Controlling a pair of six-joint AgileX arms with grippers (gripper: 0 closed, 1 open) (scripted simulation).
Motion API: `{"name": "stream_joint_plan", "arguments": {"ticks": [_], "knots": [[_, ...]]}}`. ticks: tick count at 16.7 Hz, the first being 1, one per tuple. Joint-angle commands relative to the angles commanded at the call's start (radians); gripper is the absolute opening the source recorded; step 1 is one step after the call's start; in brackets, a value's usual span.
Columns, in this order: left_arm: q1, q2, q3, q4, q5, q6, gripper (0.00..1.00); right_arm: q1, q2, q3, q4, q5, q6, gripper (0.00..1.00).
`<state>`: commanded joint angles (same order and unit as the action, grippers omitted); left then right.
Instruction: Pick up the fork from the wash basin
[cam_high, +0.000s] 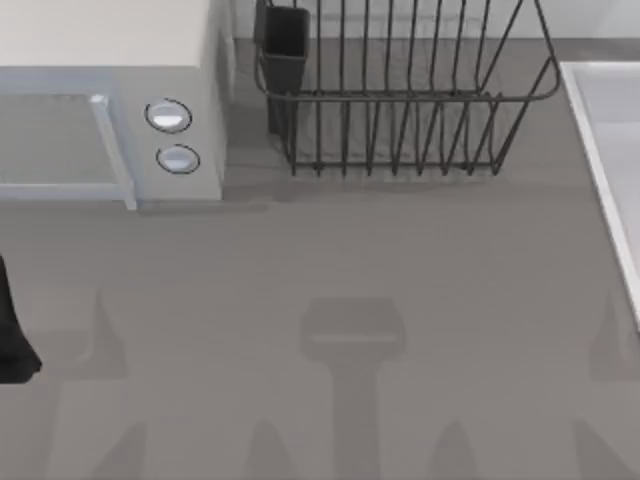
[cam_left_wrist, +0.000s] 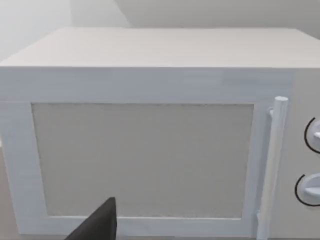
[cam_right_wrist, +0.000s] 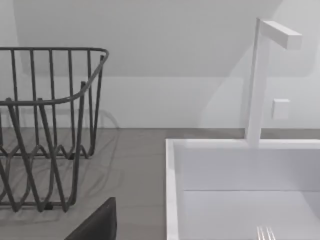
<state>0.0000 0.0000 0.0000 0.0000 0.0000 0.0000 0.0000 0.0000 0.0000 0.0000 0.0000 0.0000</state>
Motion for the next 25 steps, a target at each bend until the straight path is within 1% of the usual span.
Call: {"name": "stream_joint_plan", "arguments": {"ticks": [3,5,7,10,15,25], "knots": [[0.000,0.000,0.000,0.000,0.000,0.000,1.00,-0.001,0.009,0.008,-0.005,0.000,-0.001,1.00],[0.000,0.000,0.000,0.000,0.000,0.000,1.00,-0.006,0.058,0.052,-0.030,0.000,-0.006,1.00],[0.000,0.000,0.000,0.000,0.000,0.000,1.00,-0.015,0.146,0.129,-0.074,0.001,-0.015,1.00],[0.000,0.000,0.000,0.000,0.000,0.000,1.00,-0.034,0.339,0.299,-0.173,0.002,-0.034,1.00],[0.000,0.000,0.000,0.000,0.000,0.000,1.00,-0.078,0.779,0.682,-0.400,0.004,-0.075,1.00],[0.000,0.000,0.000,0.000,0.000,0.000,1.00,-0.181,1.785,1.566,-0.930,0.006,-0.168,1.00]]}}
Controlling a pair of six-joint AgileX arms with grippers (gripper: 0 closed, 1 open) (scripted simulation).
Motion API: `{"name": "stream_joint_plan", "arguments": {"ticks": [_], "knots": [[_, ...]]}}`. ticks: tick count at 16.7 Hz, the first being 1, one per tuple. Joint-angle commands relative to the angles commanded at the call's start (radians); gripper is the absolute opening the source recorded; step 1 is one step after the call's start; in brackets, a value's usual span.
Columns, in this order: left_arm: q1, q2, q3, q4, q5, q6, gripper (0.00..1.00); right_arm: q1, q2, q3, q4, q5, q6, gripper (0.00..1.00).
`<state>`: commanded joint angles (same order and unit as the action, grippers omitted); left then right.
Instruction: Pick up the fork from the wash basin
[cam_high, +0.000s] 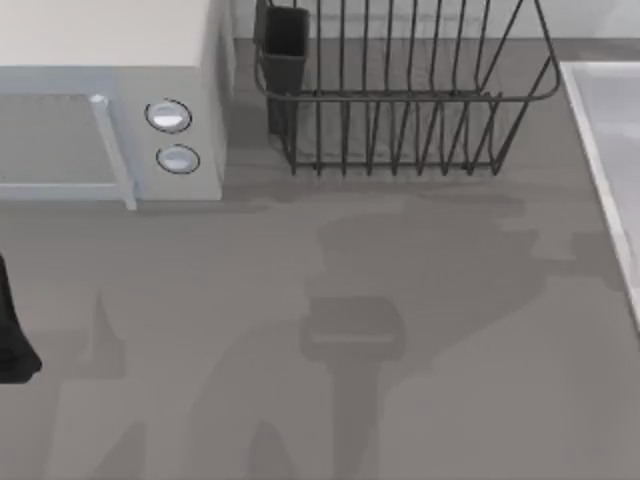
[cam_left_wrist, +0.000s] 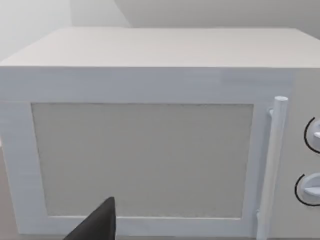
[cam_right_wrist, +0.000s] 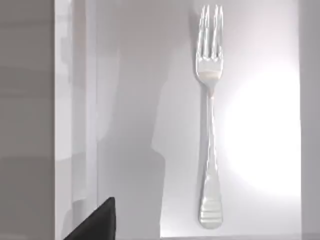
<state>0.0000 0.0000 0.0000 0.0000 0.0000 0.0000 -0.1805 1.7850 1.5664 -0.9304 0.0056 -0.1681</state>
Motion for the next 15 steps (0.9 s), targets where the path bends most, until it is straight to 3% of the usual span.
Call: {"name": "stream_joint_plan", "arguments": {"ticks": [8,15], "knots": [[0.000,0.000,0.000,0.000,0.000,0.000,1.00,-0.057,0.560,0.493,-0.298,0.000,-0.049,1.00],[0.000,0.000,0.000,0.000,0.000,0.000,1.00,-0.065,0.645,0.566,-0.343,0.000,-0.056,1.00]]}}
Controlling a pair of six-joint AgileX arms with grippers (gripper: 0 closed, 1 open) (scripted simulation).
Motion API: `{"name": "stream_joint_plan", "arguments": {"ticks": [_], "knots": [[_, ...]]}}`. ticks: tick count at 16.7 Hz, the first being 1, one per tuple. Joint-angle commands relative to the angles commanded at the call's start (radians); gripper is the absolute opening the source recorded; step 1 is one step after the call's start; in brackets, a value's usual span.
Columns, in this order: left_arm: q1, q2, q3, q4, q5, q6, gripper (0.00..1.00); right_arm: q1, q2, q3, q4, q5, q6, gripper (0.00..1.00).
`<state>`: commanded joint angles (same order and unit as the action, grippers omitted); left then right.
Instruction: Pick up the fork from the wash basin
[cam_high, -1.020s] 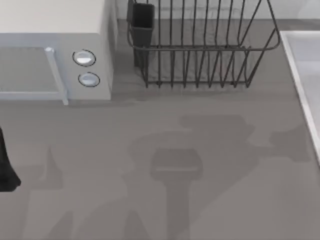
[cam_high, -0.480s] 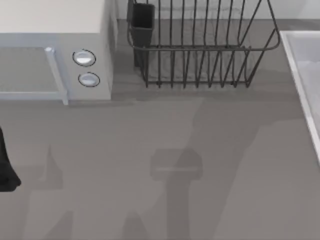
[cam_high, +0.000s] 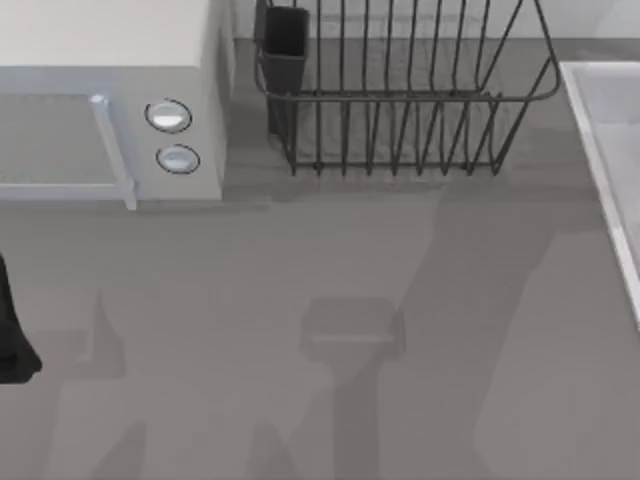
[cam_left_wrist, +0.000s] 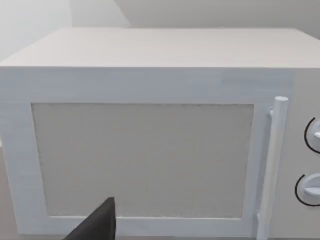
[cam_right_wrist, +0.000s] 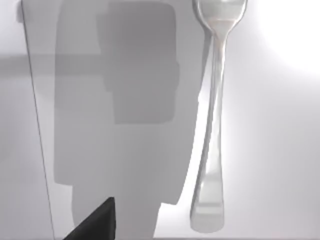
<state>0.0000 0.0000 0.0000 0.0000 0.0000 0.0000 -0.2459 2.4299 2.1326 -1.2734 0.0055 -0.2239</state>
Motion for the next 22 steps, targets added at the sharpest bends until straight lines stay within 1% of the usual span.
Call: {"name": "stream_joint_plan", "arguments": {"ticks": [4,12,14,18,22], "knots": [[0.000,0.000,0.000,0.000,0.000,0.000,1.00,0.006,0.017,-0.029,0.042,0.000,0.001,1.00],[0.000,0.000,0.000,0.000,0.000,0.000,1.00,0.002,0.175,-0.218,0.403,0.002,0.003,1.00],[0.000,0.000,0.000,0.000,0.000,0.000,1.00,0.001,0.196,-0.238,0.434,0.003,0.003,1.00],[0.000,0.000,0.000,0.000,0.000,0.000,1.00,0.001,0.196,-0.239,0.436,0.003,0.003,1.00],[0.000,0.000,0.000,0.000,0.000,0.000,1.00,0.001,0.196,-0.239,0.436,0.003,0.003,0.70]]}}
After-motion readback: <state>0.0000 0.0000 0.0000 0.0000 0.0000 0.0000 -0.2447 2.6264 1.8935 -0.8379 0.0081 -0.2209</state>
